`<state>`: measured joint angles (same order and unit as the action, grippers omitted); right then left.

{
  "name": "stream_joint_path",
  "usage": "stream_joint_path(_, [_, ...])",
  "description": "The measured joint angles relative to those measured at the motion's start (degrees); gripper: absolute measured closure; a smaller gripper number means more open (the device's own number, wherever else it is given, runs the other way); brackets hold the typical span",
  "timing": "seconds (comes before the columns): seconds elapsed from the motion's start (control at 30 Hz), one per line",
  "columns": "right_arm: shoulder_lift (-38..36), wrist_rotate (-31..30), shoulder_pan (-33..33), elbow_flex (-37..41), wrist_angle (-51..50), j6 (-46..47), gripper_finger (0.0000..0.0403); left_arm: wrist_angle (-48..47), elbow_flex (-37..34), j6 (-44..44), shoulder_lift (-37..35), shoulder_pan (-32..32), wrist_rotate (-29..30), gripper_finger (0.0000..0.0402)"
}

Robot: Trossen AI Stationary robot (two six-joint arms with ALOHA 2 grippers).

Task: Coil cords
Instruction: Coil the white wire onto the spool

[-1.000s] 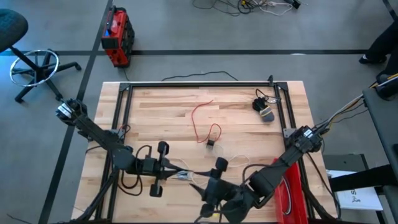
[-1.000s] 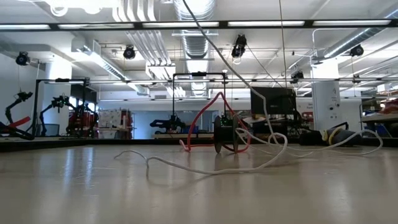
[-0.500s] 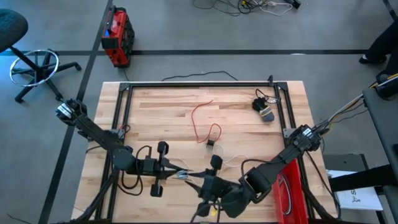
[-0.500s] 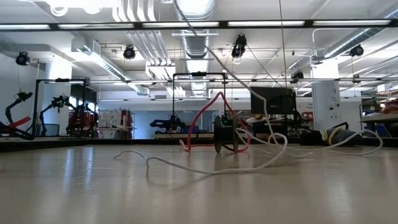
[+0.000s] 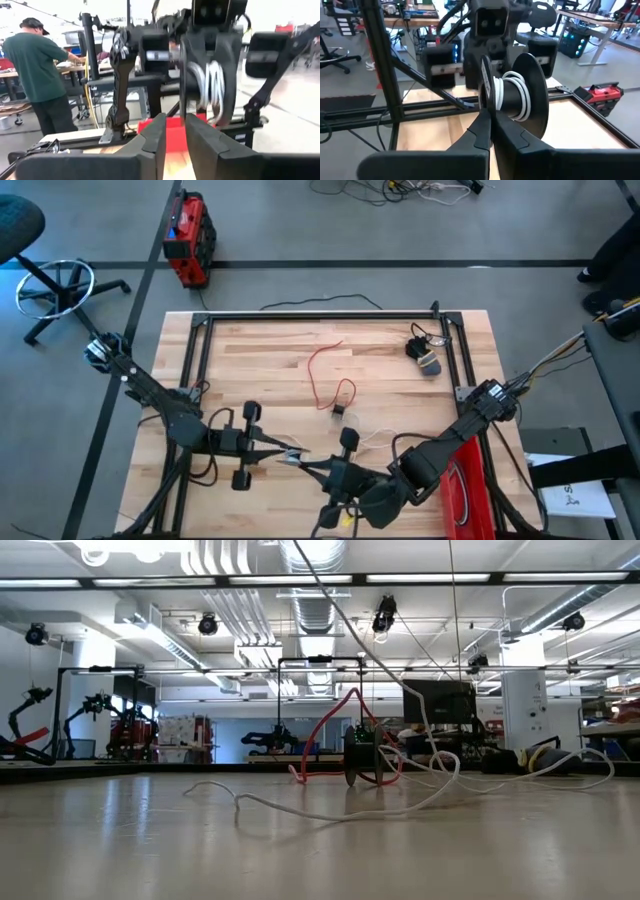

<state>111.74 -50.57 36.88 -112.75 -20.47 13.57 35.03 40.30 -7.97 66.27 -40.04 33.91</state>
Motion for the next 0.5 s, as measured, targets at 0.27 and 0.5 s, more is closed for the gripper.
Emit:
stream_joint_path(0.27, [0.00, 0.09, -0.09, -0.13, -0.05, -0.58, 0.0402, 5.20, -0.12, -0.21, -0.01, -0.44, -3.41, 0.0303])
stream_joint_path(0.5, [0.00, 2.39, -0.17, -0.13, -0.02, -0.60, 0.0403, 9.12, -0.12, -1.97, 1.86, -0.37, -3.49, 0.0292])
